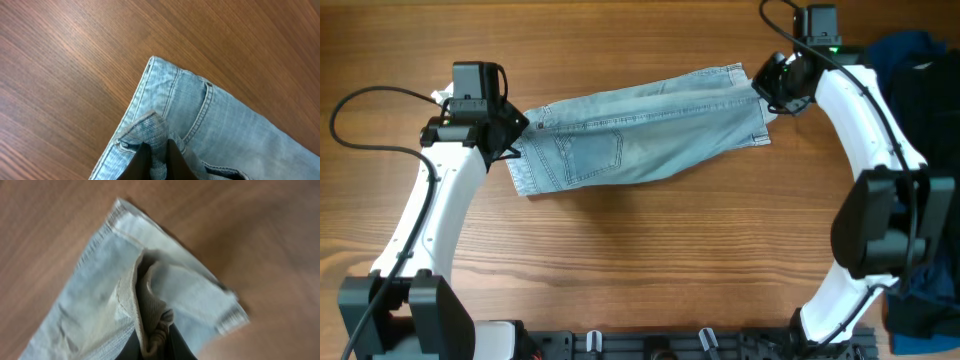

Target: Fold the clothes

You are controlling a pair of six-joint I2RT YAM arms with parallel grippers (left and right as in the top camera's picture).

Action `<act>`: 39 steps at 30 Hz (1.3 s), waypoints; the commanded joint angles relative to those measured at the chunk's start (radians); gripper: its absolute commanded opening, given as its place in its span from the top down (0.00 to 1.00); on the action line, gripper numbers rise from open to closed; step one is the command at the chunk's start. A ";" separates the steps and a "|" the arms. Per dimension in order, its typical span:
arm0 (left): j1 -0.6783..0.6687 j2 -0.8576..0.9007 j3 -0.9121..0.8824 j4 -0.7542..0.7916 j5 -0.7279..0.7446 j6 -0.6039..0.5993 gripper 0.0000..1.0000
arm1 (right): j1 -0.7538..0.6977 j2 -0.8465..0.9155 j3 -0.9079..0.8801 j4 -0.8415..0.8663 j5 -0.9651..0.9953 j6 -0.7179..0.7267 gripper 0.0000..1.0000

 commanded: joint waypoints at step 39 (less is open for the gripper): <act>0.020 0.159 0.085 0.157 0.201 0.139 0.96 | 0.037 0.033 0.015 0.099 -0.080 -0.360 0.96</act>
